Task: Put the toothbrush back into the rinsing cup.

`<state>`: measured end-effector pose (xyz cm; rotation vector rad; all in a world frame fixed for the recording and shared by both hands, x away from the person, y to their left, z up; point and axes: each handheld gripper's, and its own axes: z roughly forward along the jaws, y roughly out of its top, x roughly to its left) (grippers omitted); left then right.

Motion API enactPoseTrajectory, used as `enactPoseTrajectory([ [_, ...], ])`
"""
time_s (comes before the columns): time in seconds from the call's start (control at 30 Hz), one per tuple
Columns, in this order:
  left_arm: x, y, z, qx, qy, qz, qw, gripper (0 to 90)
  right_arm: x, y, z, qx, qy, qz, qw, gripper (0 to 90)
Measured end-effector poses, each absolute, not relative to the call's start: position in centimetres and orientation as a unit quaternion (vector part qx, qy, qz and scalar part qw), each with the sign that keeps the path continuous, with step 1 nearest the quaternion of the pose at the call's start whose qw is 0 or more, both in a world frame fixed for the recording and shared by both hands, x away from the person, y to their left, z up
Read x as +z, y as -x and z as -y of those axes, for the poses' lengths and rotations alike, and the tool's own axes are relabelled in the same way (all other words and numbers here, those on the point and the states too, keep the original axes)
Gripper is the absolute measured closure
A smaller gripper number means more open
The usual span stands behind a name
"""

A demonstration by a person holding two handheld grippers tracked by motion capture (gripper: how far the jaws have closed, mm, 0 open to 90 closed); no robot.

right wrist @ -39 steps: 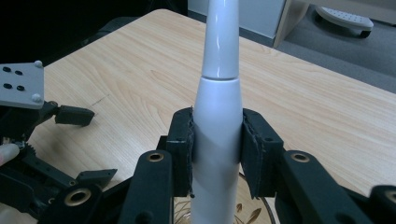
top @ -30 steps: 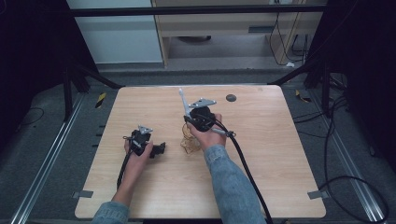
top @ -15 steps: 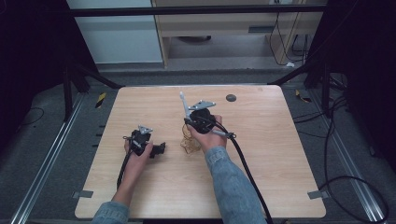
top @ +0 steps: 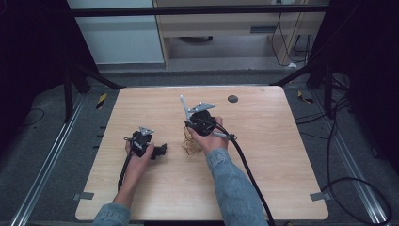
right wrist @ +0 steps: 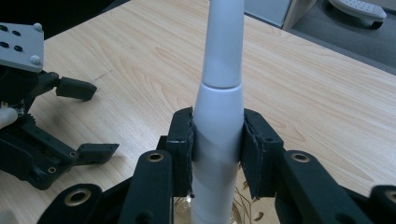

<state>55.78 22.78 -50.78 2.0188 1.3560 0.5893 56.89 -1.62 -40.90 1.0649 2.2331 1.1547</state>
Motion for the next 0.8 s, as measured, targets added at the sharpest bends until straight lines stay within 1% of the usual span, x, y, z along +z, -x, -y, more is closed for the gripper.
enactPoseTrajectory([
  [0.8, -50.77, -55.79, -22.76, 0.223, -0.767, -0.513, 0.315, 0.0, -41.15, -57.02, 1.50, 0.408, -0.382, -0.805, 0.201, 66.7],
])
